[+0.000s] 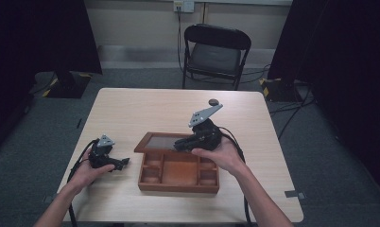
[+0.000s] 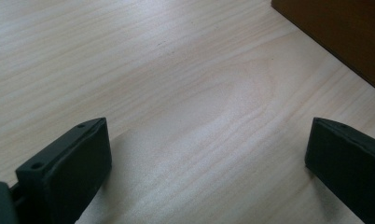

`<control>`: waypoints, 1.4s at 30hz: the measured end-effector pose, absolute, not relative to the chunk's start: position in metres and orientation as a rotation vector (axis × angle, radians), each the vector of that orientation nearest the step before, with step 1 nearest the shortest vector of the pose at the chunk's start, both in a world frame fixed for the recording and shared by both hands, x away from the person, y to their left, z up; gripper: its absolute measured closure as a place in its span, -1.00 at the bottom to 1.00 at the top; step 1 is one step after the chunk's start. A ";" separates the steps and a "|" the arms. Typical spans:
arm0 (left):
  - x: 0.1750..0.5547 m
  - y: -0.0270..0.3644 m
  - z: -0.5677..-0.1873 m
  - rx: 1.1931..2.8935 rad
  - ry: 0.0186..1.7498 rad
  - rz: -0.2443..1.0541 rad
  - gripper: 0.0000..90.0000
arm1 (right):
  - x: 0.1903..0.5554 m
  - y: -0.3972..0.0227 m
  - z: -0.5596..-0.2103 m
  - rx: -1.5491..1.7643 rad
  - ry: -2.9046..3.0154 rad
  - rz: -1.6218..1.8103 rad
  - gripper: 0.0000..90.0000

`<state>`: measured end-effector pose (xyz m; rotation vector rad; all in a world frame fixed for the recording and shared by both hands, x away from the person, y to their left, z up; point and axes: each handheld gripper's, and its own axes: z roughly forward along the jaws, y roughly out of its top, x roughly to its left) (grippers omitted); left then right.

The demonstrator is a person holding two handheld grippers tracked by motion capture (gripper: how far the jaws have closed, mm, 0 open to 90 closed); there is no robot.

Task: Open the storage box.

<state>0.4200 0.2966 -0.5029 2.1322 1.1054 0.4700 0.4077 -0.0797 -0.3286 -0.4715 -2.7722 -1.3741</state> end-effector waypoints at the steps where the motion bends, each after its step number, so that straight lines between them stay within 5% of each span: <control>1: 0.420 0.297 -0.503 2.133 1.105 0.470 -1.00 | 0.408 -0.080 -0.328 -0.472 -2.776 -1.372 0.84; 42: 0.420 0.297 -0.503 2.133 1.105 0.470 -1.00 | 0.416 -0.079 -0.319 -0.493 -2.783 -1.372 0.84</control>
